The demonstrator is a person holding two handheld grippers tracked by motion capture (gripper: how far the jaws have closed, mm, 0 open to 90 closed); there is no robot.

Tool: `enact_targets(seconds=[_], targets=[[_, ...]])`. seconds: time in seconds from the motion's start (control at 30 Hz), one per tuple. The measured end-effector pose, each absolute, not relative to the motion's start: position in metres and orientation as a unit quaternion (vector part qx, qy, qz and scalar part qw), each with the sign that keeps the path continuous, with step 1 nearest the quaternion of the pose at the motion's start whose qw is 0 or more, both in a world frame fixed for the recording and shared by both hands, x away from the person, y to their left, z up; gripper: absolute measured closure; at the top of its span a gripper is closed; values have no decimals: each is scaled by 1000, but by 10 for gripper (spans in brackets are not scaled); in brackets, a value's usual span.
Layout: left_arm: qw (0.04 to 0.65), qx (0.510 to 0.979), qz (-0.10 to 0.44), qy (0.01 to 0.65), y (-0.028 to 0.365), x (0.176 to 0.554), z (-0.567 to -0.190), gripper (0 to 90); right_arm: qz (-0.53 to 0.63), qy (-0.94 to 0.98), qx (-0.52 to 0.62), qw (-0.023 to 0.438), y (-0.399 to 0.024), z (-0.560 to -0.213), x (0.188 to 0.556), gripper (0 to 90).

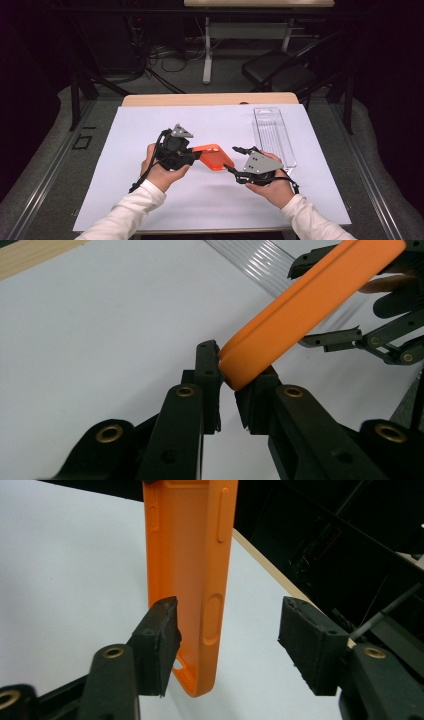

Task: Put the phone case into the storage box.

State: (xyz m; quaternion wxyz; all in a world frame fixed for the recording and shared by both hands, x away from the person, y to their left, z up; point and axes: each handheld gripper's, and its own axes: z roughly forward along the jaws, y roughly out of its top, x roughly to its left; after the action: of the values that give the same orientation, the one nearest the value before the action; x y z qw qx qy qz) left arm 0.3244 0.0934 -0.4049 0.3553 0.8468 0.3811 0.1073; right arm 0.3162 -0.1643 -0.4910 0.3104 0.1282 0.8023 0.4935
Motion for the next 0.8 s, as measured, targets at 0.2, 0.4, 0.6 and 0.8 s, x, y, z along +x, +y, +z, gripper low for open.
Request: enact_targets(seconds=[0.2, 0.4, 0.6, 0.8], targets=[[347, 847, 112, 388, 91, 328, -404, 804, 485, 804, 140, 315, -162, -487, 317, 360], [337, 846, 119, 395, 89, 332, -403, 803, 479, 805, 148, 316, -159, -484, 316, 357], [323, 849, 124, 400, 87, 335, -402, 803, 475, 805, 156, 319, -156, -480, 317, 343], [314, 851, 125, 402, 85, 338, -403, 803, 468, 807, 156, 325, -151, -477, 317, 343]])
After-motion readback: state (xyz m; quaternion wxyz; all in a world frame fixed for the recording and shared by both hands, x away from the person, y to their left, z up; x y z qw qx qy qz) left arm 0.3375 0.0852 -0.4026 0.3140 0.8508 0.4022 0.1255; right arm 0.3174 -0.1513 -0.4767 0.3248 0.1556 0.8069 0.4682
